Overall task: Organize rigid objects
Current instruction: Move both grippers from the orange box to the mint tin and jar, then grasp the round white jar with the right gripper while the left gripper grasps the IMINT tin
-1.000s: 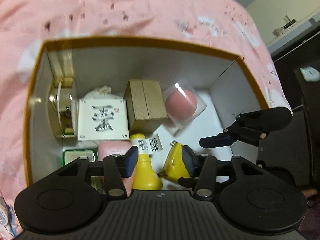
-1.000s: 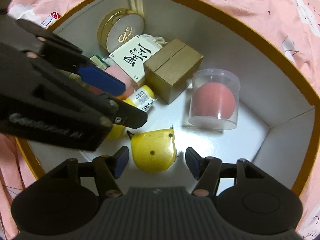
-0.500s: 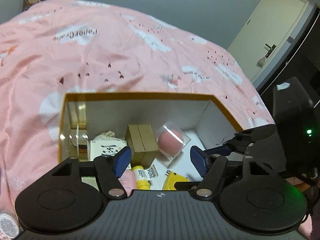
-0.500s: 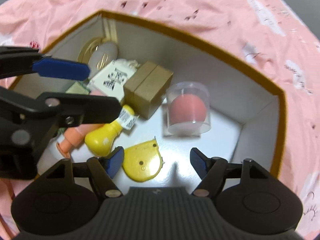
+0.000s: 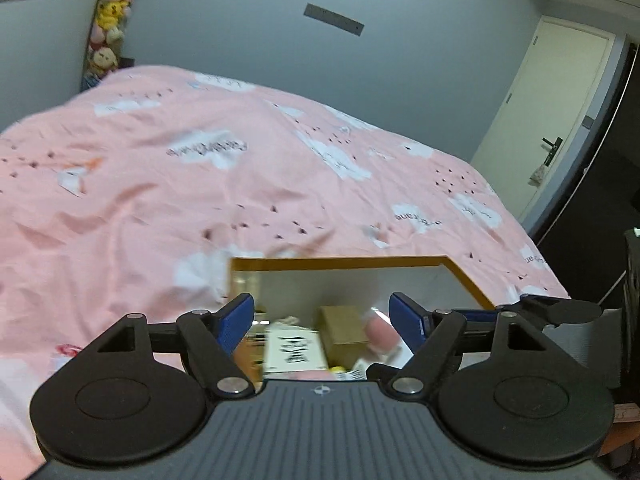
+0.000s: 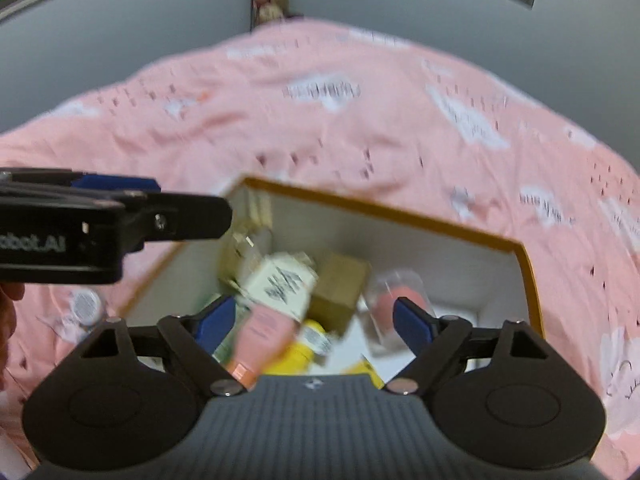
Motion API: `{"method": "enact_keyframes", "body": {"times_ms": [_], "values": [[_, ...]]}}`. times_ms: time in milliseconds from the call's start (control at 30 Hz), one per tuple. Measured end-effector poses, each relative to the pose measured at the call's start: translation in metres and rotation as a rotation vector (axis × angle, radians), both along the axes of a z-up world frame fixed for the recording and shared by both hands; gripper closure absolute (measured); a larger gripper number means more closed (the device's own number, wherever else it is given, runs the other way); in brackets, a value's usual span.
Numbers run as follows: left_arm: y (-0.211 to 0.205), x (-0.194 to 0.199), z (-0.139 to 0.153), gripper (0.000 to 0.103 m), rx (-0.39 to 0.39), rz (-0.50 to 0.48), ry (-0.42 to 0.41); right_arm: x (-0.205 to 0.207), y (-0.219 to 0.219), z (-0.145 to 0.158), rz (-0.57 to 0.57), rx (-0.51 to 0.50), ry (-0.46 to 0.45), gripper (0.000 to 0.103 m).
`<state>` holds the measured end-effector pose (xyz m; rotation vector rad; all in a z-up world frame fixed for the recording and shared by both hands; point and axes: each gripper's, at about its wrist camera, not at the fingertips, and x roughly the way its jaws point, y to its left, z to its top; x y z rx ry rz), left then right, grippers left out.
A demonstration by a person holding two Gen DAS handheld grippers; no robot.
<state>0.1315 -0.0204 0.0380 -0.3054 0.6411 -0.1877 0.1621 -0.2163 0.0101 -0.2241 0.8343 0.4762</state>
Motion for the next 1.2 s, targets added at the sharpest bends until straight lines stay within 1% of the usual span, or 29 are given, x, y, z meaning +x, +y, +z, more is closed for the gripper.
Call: {"method": "enact_keyframes", "body": {"times_ms": [67,167,267,367,467,567,700,800,833,967,1033,1167,1200], "values": [[0.012,-0.009,0.003,0.013,0.019,0.001,-0.003,-0.012,0.012,0.006,0.013,0.035,-0.033,0.012],[0.030,-0.027,0.005,0.013,0.065,0.047,-0.014,-0.030,0.030,0.011,0.047,0.094,-0.054,0.010],[0.046,-0.043,0.003,0.013,0.101,0.086,-0.011,-0.046,0.054,0.011,0.085,0.117,-0.075,0.010],[0.059,-0.055,-0.003,0.013,0.132,0.134,0.022,-0.063,0.080,0.008,0.140,0.112,-0.108,0.010],[0.071,-0.067,-0.013,0.013,0.162,0.145,0.061,-0.080,0.104,0.001,0.215,0.084,-0.129,0.010],[0.085,-0.073,-0.029,0.013,0.157,0.165,0.144,-0.095,0.126,-0.010,0.298,0.032,-0.133,0.012],[0.098,-0.081,-0.051,0.014,0.143,0.146,0.241,-0.108,0.145,-0.025,0.379,-0.014,-0.102,0.019],[0.105,-0.087,-0.063,0.017,0.137,0.141,0.299,-0.108,0.150,-0.032,0.411,-0.027,-0.066,0.021],[0.107,-0.091,-0.066,0.018,0.133,0.138,0.308,-0.106,0.152,-0.035,0.422,-0.036,-0.048,0.027],[0.112,-0.097,-0.073,0.023,0.115,0.114,0.333,-0.100,0.161,-0.048,0.468,-0.066,0.031,0.036],[0.114,-0.098,-0.076,0.028,0.110,0.108,0.340,-0.096,0.166,-0.054,0.493,-0.073,0.056,0.047],[0.113,-0.094,-0.082,0.029,0.112,0.085,0.362,-0.088,0.176,-0.068,0.535,-0.082,0.106,0.049],[0.113,-0.093,-0.084,0.031,0.118,0.087,0.366,-0.086,0.178,-0.071,0.543,-0.086,0.111,0.048]]}}
